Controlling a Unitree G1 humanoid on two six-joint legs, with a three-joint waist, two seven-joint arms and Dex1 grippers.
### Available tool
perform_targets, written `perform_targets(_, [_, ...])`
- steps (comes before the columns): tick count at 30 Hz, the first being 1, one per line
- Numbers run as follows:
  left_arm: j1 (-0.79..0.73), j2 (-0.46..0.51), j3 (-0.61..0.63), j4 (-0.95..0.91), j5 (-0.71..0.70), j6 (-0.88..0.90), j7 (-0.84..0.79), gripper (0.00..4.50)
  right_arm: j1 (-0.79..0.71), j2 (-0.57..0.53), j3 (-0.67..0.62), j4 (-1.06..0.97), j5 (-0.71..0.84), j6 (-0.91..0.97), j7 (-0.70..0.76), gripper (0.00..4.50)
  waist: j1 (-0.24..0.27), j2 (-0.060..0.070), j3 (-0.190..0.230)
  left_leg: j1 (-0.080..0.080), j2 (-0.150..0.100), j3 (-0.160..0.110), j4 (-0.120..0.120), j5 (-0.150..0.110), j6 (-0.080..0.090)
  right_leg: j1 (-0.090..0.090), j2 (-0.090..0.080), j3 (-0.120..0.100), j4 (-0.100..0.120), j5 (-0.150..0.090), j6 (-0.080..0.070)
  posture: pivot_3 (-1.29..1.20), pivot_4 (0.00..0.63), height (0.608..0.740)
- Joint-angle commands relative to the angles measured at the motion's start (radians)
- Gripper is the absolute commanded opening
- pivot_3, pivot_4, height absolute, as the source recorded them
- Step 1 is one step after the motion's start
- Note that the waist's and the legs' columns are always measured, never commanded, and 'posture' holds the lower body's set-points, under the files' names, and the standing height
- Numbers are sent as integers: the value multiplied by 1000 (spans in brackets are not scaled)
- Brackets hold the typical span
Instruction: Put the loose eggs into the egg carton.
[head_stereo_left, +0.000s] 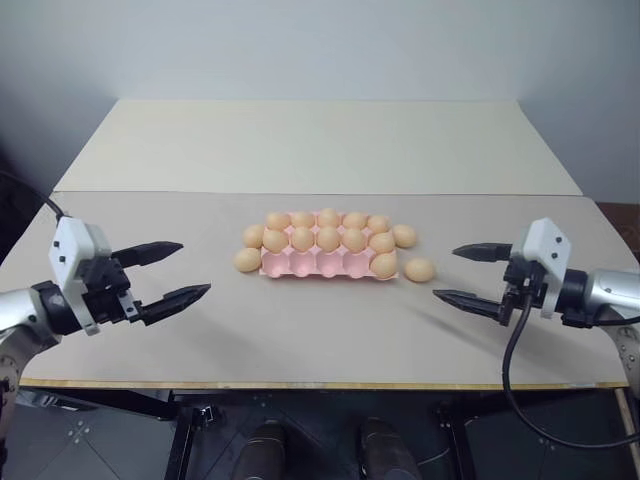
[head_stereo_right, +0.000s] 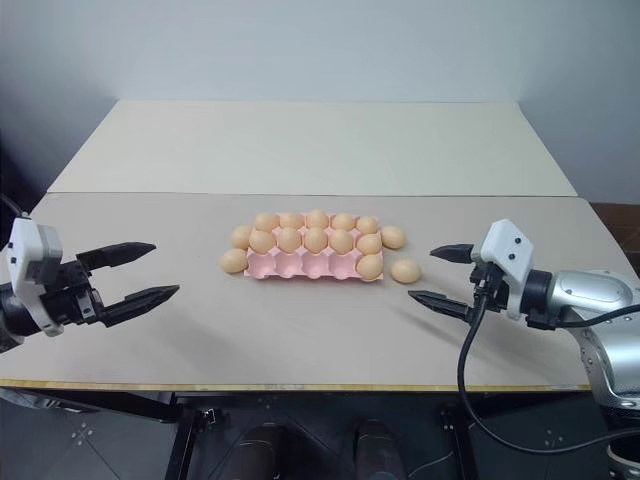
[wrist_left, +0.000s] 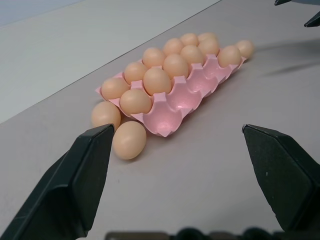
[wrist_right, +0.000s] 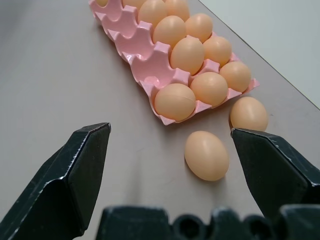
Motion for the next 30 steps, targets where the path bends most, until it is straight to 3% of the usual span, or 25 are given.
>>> perform_targets(1, [-31, 13, 11, -2, -30, 18, 9, 4471, 1, -8, -49, -35, 16, -15, -3, 4500, 0, 0, 0, 0, 0, 0, 0, 0, 0, 0, 0, 0, 0, 0, 0, 0, 150, 740])
perform_targets(4, [-61, 17, 20, -2, -70, 80, 45, 4471, 3, -10, -53, -35, 18, -13, -1, 4500, 1, 0, 0, 0, 0, 0, 0, 0, 0, 0, 0, 0, 0, 0, 0, 0, 150, 740])
perform_targets(19, [-92, 61, -10, 57, -21, 14, -80, 4471, -50, -91, -49, 20, 8, -15, 76, 4500, -3, 0, 0, 0, 0, 1, -1, 0, 0, -1, 0, 1, 0, 0, 0, 0, 150, 740])
perform_targets(30, [-185, 42, -100, 108, 0, -5, -105, 4471, -252, 36, 262, 297, -285, -226, 31, 4500, -12, 0, 0, 0, 2, 2, 0, 0, 0, -2, 2, 2, 0, 1, 0, 0, 150, 740])
